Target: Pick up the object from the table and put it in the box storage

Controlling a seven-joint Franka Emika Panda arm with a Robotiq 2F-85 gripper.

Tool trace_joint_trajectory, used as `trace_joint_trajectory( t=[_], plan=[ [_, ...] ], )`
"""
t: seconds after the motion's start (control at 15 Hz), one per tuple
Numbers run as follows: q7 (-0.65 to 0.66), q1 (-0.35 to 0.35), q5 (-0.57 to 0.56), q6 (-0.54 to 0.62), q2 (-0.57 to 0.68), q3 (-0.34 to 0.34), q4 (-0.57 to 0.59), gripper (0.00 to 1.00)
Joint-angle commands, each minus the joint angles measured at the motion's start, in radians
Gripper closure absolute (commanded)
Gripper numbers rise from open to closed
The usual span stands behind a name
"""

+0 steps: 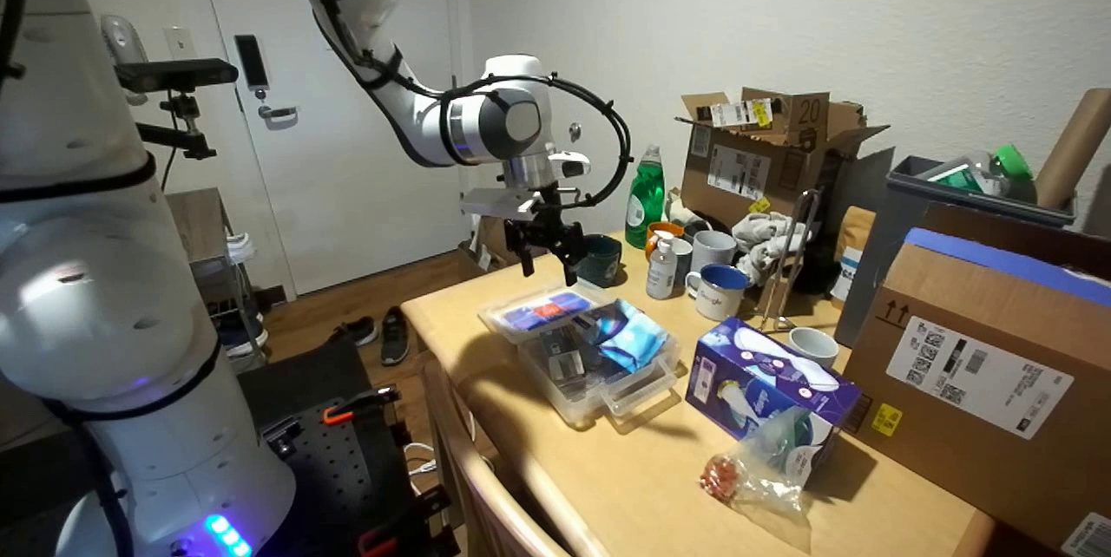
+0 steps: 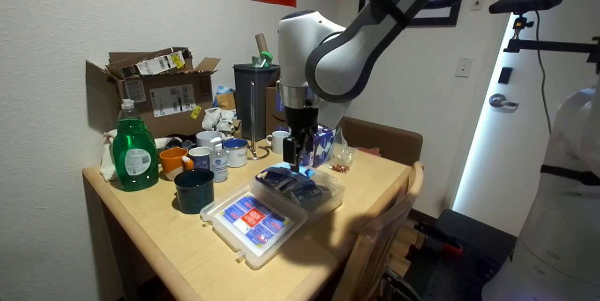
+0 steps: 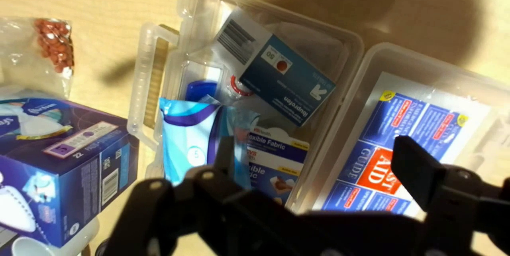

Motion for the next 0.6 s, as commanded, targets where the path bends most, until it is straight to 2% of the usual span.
trace_joint_trajectory(
  t=[0.0, 0.53],
  plan=[
    [0.026, -0.005, -0.013, -0.047, -0.088, 0.031, -0.064, 0.0],
    [0.154, -0.007, 0.019, -0.061, -0.212, 0.087, -0.187, 0.0]
  ],
)
